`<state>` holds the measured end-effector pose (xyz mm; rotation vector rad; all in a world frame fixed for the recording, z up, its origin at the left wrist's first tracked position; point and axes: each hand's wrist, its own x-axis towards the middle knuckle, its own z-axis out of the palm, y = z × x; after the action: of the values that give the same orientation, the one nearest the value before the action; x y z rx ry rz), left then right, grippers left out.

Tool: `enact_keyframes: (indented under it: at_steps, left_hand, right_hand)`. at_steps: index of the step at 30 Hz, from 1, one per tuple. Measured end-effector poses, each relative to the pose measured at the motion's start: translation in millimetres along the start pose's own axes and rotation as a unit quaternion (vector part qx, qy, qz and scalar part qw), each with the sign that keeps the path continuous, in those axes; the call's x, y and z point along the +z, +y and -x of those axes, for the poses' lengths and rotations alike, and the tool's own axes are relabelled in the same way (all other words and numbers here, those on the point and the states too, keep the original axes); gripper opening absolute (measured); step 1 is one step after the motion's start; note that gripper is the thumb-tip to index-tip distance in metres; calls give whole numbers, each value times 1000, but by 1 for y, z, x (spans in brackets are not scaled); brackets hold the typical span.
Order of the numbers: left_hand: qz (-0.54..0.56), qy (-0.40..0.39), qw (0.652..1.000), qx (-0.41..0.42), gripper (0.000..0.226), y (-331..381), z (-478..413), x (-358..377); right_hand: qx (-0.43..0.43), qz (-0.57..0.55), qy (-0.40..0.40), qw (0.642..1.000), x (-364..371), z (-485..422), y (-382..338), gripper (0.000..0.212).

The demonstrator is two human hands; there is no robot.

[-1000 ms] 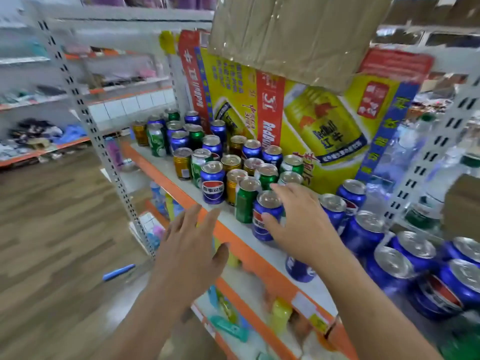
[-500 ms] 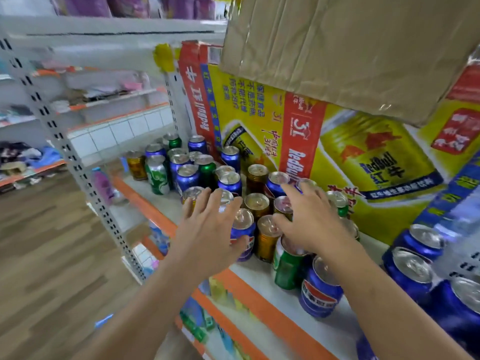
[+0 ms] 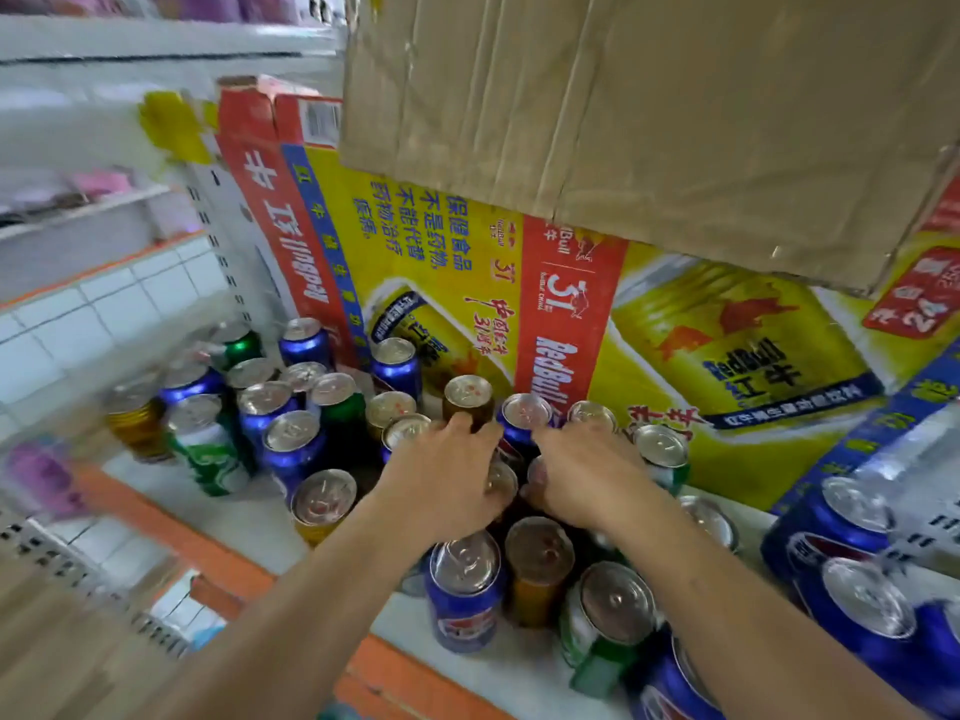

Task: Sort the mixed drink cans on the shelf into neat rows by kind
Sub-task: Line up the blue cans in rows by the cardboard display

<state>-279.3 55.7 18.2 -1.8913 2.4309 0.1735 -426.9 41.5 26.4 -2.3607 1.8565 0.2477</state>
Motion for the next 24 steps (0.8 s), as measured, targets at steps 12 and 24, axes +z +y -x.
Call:
enact_keyframes:
  at_steps: [12, 24]
  left_hand:
    - [60, -91, 987, 116, 40, -16, -31, 7]
    - [291, 138, 928, 185, 59, -41, -8, -42]
  right_hand:
    - [133, 13, -11, 991, 12, -12, -23, 30]
    - [229, -298, 279, 883, -12, 46, -25, 53]
